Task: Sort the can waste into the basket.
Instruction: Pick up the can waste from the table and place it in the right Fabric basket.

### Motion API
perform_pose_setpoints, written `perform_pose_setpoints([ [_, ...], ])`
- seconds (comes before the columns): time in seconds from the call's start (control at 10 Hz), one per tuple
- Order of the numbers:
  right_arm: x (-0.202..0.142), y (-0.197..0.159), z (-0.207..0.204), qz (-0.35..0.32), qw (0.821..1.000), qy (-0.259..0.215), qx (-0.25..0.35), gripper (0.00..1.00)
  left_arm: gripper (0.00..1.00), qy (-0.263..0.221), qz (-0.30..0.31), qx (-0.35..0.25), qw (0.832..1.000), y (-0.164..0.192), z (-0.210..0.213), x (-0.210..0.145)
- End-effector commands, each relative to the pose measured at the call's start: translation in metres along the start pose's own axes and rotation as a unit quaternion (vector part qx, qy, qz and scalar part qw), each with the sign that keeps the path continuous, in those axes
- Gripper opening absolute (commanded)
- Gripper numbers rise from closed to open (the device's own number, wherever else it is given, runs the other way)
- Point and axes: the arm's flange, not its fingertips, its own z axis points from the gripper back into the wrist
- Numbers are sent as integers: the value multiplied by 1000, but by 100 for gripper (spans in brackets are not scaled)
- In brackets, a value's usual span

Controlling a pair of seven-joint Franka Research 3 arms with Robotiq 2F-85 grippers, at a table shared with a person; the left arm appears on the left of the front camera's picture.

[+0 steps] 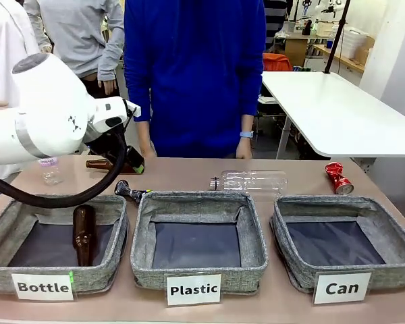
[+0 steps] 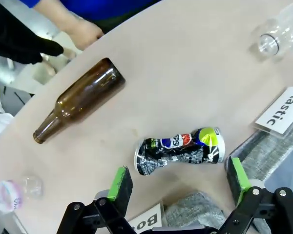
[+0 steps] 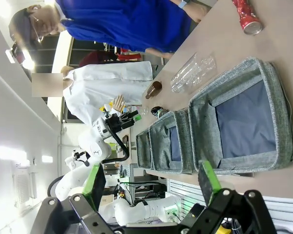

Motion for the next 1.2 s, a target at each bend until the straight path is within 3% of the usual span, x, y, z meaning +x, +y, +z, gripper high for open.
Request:
perform_pose_setpoints([
  [0.0,3,1,1,13,1000,-4,10,100,100,-11,-3,-16,1000,6,18,1],
  [0.2,3,1,1,13,1000,-4,10,100,100,-5,2,-1,1000,-1,8,3],
  [0.3,3,1,1,13,1000,-4,10,100,100,50,-129,-80,987,8,-2,22],
  [0.4,3,1,1,13,1000,-4,10,100,100,52,-253,-131,957,9,-5,28],
  [0.5,3,1,1,13,1000,-4,10,100,100,52,-364,-146,918,12,-3,27],
  [0.6,3,1,1,13,1000,-4,10,100,100,64,-465,-169,867,15,-2,24],
  [0.7,3,1,1,13,1000,-4,10,100,100,69,-528,-176,828,18,-6,19],
  [0.9,3,1,1,13,1000,-4,10,100,100,59,-590,-189,783,21,-21,19],
  [1.0,3,1,1,13,1000,-4,10,100,100,68,-608,-192,768,22,-28,20],
  [1.1,3,1,1,13,1000,-4,10,100,100,56,-621,-168,764,22,-38,23],
])
